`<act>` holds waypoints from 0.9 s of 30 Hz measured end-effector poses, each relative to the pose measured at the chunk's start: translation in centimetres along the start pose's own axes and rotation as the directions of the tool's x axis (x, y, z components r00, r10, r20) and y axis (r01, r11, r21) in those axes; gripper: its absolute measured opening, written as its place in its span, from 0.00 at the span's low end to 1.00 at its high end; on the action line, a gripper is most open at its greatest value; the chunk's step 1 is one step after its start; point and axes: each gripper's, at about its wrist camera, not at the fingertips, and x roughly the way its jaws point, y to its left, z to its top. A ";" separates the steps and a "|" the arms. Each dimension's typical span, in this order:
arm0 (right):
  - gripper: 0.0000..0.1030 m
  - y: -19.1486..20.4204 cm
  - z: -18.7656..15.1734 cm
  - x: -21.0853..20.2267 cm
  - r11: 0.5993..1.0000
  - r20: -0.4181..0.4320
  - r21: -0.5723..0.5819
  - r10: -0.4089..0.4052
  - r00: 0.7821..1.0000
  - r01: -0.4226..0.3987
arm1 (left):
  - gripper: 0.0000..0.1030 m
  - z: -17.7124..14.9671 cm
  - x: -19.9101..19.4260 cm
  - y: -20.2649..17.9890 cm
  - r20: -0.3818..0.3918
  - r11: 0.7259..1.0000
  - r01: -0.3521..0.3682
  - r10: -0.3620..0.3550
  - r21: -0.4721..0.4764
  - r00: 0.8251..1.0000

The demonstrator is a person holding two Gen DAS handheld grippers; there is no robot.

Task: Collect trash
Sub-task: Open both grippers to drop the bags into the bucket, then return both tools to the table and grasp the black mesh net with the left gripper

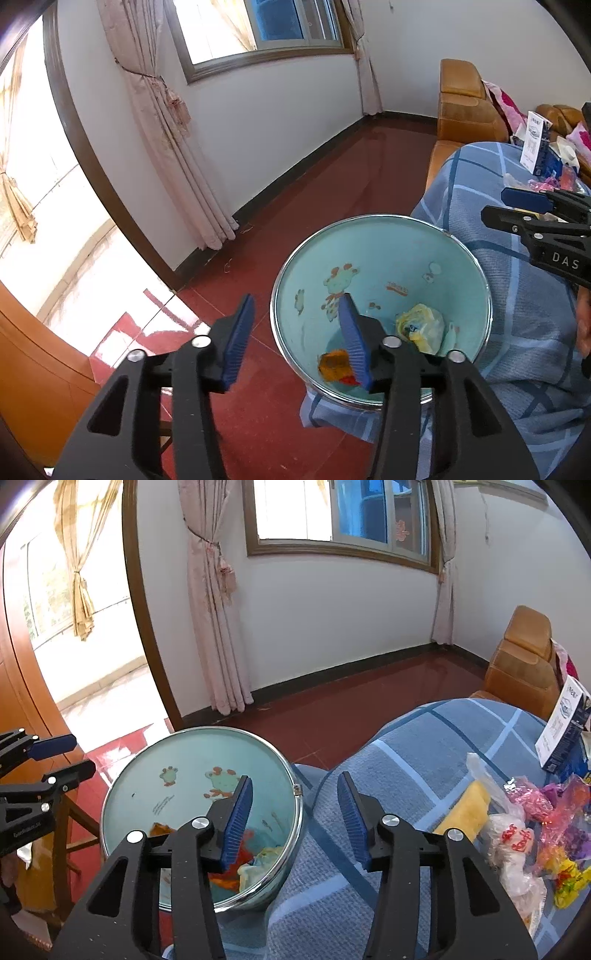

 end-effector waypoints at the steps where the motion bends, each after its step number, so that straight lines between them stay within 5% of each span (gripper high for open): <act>1: 0.49 0.0 0.0 -0.1 1.000 0.001 0.000 -0.003 1.000 0.003 | 0.48 0.0 0.0 0.0 0.001 1.000 0.000 0.000 0.001 1.000; 7: 0.51 -0.2 -0.1 -0.7 1.000 0.008 -0.004 -0.017 1.000 0.017 | 0.57 0.0 -0.1 -0.1 0.004 1.000 -0.010 0.010 0.001 1.000; 14: 0.57 -2.2 -1.3 -3.9 0.996 0.024 0.030 -0.085 0.996 0.084 | 0.84 -0.3 -0.7 -0.7 0.021 1.000 -0.017 0.017 -0.023 1.000; 22: 0.62 -9.7 -7.8 -12.2 0.949 -0.007 0.141 -0.284 0.959 0.282 | 0.84 -1.8 -1.0 -7.5 -0.009 0.990 0.098 -0.098 0.097 0.995; 27: 0.62 -12.0 -12.7 -14.5 0.931 -0.074 0.208 -0.291 0.954 0.301 | 0.84 -2.6 -1.2 -10.2 -0.026 0.980 0.131 -0.129 0.150 0.991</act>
